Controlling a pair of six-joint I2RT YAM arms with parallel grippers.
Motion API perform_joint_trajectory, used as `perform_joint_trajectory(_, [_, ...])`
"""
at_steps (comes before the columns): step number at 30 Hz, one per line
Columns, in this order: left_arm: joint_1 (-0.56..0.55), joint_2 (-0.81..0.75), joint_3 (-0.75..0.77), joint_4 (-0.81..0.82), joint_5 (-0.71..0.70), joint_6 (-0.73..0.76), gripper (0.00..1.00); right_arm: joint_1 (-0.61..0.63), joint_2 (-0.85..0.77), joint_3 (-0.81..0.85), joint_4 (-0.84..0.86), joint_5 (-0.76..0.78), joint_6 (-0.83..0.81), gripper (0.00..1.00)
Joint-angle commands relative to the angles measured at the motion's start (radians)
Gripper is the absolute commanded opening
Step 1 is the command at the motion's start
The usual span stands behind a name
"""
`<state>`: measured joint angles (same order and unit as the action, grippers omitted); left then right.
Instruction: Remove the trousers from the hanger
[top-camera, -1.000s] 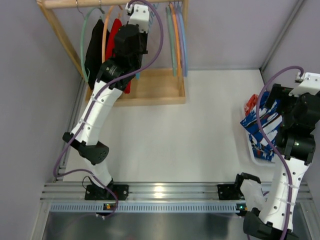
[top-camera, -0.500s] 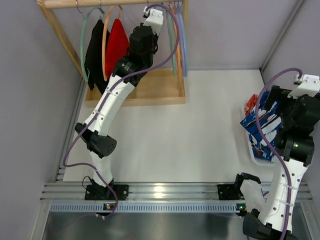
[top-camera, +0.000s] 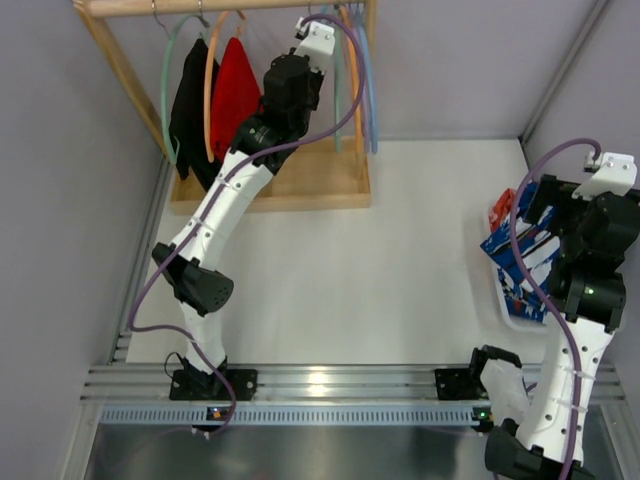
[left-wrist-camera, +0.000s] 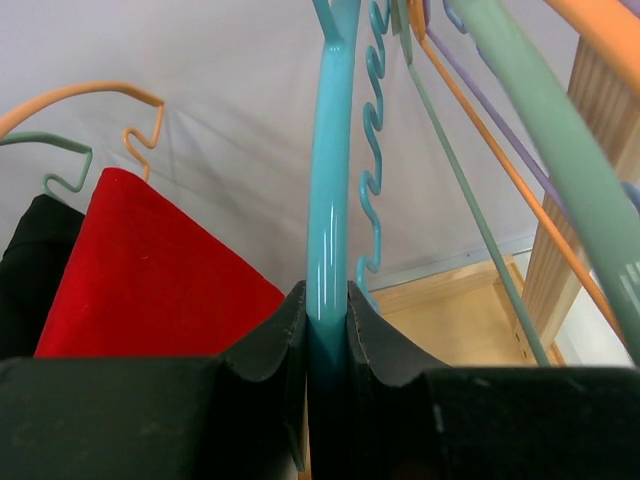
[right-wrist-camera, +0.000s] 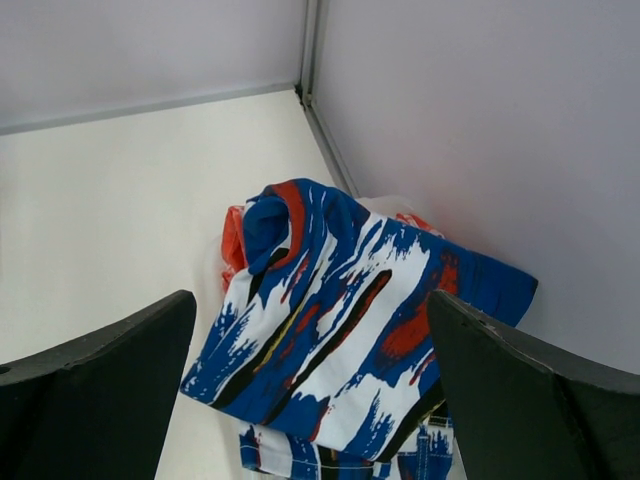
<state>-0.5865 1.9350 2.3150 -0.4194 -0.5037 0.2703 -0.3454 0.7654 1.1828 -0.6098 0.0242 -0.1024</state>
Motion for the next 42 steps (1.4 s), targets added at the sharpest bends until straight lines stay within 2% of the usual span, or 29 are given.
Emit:
perform_joint_trajectory(1, [-0.024,-0.008,-0.008,0.036,0.079,0.032,0.0,-0.012,-0.014,-0.005,0.024,-0.006,0.01,0.99])
perform_joint_trajectory(10, [-0.041,0.01,-0.009,0.037,0.12,0.012,0.04,-0.012,-0.018,-0.005,0.022,-0.004,0.006,0.99])
perform_joint_trajectory(15, [-0.068,0.019,-0.005,0.034,0.134,0.029,0.11,-0.012,-0.025,-0.006,0.019,-0.006,0.006,0.99])
perform_joint_trajectory(18, [-0.075,0.015,-0.009,0.037,0.134,0.015,0.33,-0.012,-0.031,-0.011,0.015,-0.006,0.006,0.99])
perform_joint_trajectory(19, [-0.075,0.012,-0.011,0.037,0.129,0.006,0.44,-0.012,-0.031,-0.011,0.015,-0.007,0.006,0.99])
perform_joint_trajectory(23, [-0.076,-0.024,-0.046,0.037,0.087,0.003,0.6,-0.012,-0.035,-0.011,0.01,-0.009,0.009,0.99])
perform_joint_trajectory(31, [-0.075,-0.188,-0.16,0.015,0.083,-0.084,0.63,-0.012,-0.037,-0.009,-0.001,-0.017,0.03,0.99])
perform_joint_trajectory(39, [-0.075,-0.393,-0.31,-0.051,0.169,-0.178,0.68,-0.012,-0.04,0.0,-0.011,-0.018,0.04,0.99])
perform_joint_trajectory(42, [-0.075,-0.457,-0.37,-0.091,0.188,-0.198,0.77,-0.012,-0.035,0.003,-0.018,-0.047,0.04,0.99])
